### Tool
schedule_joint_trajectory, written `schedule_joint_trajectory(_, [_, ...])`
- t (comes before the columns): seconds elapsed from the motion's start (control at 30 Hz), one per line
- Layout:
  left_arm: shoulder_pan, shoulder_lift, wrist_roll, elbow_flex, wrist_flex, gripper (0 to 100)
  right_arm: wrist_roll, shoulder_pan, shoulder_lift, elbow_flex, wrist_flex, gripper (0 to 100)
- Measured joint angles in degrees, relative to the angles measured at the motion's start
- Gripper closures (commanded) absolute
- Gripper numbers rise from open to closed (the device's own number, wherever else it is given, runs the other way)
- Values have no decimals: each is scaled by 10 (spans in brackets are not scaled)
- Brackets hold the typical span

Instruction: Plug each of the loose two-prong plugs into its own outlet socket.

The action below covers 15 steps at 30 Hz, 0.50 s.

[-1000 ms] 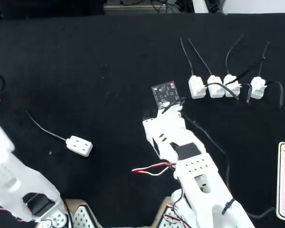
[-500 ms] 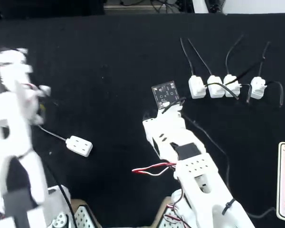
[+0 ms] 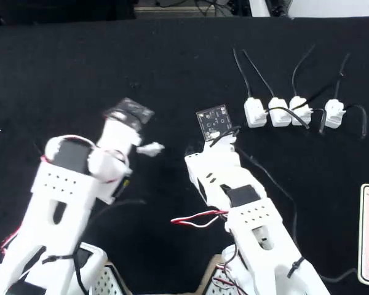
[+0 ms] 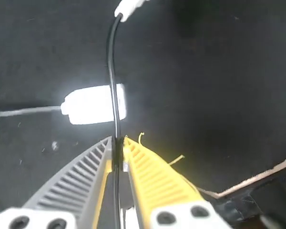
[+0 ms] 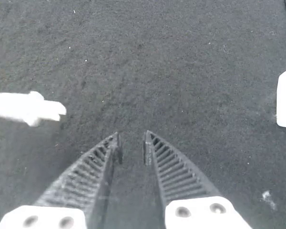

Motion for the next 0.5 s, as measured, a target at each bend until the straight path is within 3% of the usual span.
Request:
schedule_joint_trajectory(0.27, [51, 0, 0, 23, -25, 753, 0, 0, 0, 0, 0, 920])
schedule_joint_trajectory(0.5, [45, 0, 0, 23, -25, 736, 0, 0, 0, 0, 0, 918])
